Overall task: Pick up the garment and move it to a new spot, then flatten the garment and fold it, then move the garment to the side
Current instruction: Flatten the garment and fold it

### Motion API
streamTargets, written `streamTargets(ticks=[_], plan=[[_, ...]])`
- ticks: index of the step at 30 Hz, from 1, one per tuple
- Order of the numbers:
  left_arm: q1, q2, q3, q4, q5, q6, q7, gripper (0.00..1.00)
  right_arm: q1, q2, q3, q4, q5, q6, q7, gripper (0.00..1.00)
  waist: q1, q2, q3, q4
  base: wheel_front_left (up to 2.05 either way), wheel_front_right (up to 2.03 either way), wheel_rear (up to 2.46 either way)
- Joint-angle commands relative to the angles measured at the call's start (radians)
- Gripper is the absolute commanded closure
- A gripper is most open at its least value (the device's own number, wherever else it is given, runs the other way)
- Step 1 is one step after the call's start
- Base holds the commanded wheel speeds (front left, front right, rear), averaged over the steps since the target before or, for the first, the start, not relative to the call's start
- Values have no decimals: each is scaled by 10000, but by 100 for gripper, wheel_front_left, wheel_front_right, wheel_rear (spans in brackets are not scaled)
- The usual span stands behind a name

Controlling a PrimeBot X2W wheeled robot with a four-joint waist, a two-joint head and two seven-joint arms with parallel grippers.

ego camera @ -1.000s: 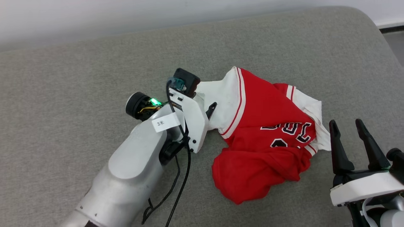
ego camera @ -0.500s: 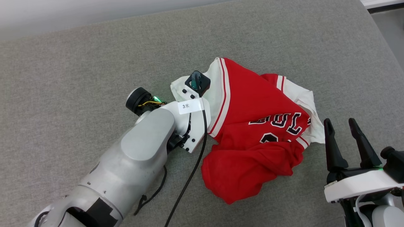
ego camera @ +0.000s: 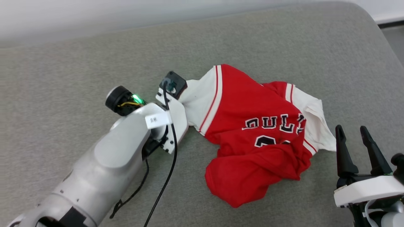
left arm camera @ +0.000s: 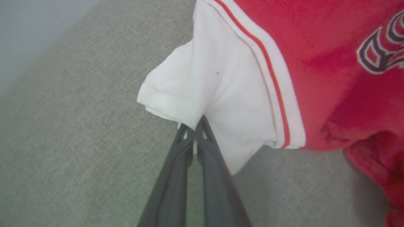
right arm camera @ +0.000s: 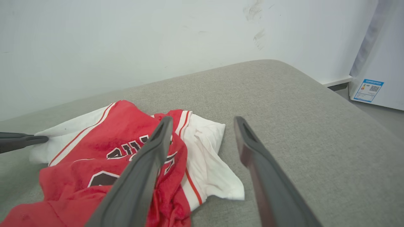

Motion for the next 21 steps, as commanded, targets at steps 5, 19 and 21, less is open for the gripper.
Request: streamTargets(ticks=[5, 19, 21], plan=[[1114, 860, 222, -1735, -47, 584, -504, 100, 343, 18, -283, -231, -117, -7, 180, 0, 0, 0, -673, 785, 0, 0, 0], [5706, 3290, 1750, -6157, -1607, 3318, -780, 100, 785, 15, -520, -695, -223, -7, 775, 0, 0, 0, -1295, 1613, 0, 0, 0], [6383, 3316, 1927, -6375, -1972, 3563, -918, 100, 791, 15, -512, -771, -223, -7, 851, 0, 0, 0, -1319, 1632, 0, 0, 0]])
